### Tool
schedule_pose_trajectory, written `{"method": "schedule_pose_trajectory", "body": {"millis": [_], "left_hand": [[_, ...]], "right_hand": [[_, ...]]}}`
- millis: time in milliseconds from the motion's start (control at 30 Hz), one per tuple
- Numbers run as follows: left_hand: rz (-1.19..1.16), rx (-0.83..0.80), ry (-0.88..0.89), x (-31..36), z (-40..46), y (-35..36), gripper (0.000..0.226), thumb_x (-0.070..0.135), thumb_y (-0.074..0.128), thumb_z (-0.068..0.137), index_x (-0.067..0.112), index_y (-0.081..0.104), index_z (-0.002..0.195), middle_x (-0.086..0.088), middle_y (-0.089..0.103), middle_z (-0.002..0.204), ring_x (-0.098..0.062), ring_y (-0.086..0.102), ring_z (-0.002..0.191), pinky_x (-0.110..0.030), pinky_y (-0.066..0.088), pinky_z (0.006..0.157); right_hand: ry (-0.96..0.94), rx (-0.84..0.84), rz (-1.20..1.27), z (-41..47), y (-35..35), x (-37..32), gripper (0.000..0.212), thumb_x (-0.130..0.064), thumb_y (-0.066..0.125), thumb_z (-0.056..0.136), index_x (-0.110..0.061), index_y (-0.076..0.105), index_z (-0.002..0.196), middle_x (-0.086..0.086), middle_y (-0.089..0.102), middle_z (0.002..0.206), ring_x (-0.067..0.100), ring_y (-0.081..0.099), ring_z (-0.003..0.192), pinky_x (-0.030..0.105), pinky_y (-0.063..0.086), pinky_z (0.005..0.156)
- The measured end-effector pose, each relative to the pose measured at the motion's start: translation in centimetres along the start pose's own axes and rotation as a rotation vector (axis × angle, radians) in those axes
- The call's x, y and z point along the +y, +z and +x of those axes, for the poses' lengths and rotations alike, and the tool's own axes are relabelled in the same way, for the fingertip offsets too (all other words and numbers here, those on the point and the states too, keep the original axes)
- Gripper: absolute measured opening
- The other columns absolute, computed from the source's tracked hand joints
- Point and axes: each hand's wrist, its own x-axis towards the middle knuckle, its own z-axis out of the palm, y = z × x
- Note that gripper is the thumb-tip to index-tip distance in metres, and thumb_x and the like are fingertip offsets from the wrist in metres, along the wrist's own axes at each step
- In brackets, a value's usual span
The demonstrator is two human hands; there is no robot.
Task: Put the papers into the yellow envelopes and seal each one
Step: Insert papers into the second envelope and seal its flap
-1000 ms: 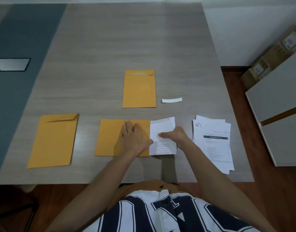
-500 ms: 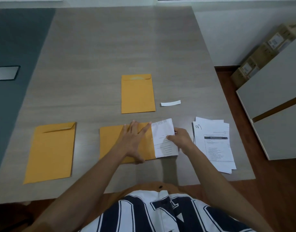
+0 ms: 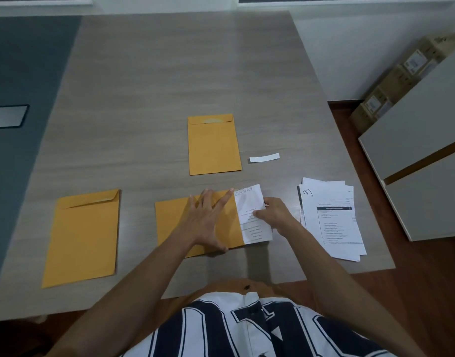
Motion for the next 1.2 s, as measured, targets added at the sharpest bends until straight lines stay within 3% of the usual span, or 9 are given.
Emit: {"method": "schedule_pose_trajectory", "body": {"millis": [133,333,433,667,867,1000,1133,1200], "left_hand": [[-0.020,0.022,-0.001,-0.3,-0.5,-0.1,0.151,0.078,0.076,0.045,0.040,-0.030,0.145,-0.015,0.008,0.157,-0.037,0.005,0.147,-0.066,0.013,0.114],[-0.019,-0.023,-0.020,-0.7,-1.0,0.0,0.153,0.083,0.073,0.043,0.040,-0.033,0.144,-0.014,-0.002,0.160,-0.037,-0.002,0.149,-0.069,0.012,0.112],[0.012,-0.023,-0.013,-0.3,-1.2,0.0,0.152,0.082,0.073,0.044,0.038,-0.031,0.145,-0.017,0.004,0.159,-0.038,0.001,0.148,-0.069,0.014,0.111],[-0.008,0.033,0.048,1.4,-1.3,-0.6,0.146,0.080,0.073,0.050,0.037,-0.028,0.148,-0.018,0.007,0.157,-0.039,0.003,0.147,-0.067,0.015,0.112],[-0.020,0.035,0.044,1.2,-1.6,-0.7,0.147,0.079,0.073,0.050,0.037,-0.027,0.148,-0.018,0.006,0.159,-0.038,0.002,0.148,-0.068,0.014,0.113],[-0.030,0.065,0.066,1.9,-1.8,-0.9,0.146,0.079,0.074,0.049,0.039,-0.027,0.148,-0.017,0.008,0.158,-0.039,0.005,0.148,-0.066,0.016,0.114],[-0.020,0.096,0.077,2.5,-1.9,-1.2,0.146,0.079,0.073,0.050,0.036,-0.028,0.148,-0.017,0.011,0.156,-0.038,0.008,0.147,-0.065,0.017,0.113],[-0.023,0.099,0.079,2.7,-1.8,-1.2,0.147,0.078,0.073,0.050,0.036,-0.028,0.148,-0.018,0.012,0.155,-0.038,0.008,0.147,-0.066,0.017,0.113]], "right_hand": [[0.000,-0.014,0.025,-0.3,0.1,-0.2,0.036,-0.007,0.064,0.088,-0.007,0.062,0.123,0.011,0.067,0.118,0.029,0.065,0.104,0.039,0.056,0.079],[-0.014,-0.093,0.038,-0.8,-0.1,-0.1,0.036,-0.010,0.066,0.088,-0.010,0.061,0.125,0.009,0.068,0.114,0.027,0.066,0.101,0.043,0.057,0.081],[-0.038,-0.048,0.019,-1.1,0.4,-0.2,0.037,-0.007,0.066,0.087,-0.006,0.062,0.124,0.012,0.067,0.116,0.027,0.066,0.101,0.037,0.057,0.077],[-0.115,-0.063,-0.072,-2.1,1.3,-1.1,0.041,-0.019,0.072,0.085,-0.007,0.063,0.123,0.010,0.066,0.115,0.029,0.064,0.103,0.044,0.057,0.085],[-0.064,0.000,-0.063,-2.4,-0.1,-1.6,0.020,-0.012,0.067,0.088,-0.006,0.070,0.107,0.010,0.070,0.095,0.023,0.070,0.080,0.036,0.062,0.068],[-0.049,-0.051,-0.072,-2.7,0.3,-2.0,0.011,-0.011,0.070,0.088,-0.002,0.071,0.095,0.016,0.070,0.086,0.026,0.069,0.069,0.038,0.062,0.069],[-0.050,-0.093,-0.029,-3.0,1.0,-2.1,0.012,-0.004,0.063,0.091,-0.002,0.070,0.101,0.016,0.069,0.095,0.028,0.068,0.081,0.032,0.060,0.061],[-0.059,-0.089,-0.060,-2.9,1.4,-2.1,0.017,-0.006,0.060,0.094,-0.003,0.069,0.108,0.013,0.068,0.101,0.030,0.067,0.091,0.034,0.060,0.066]]}}
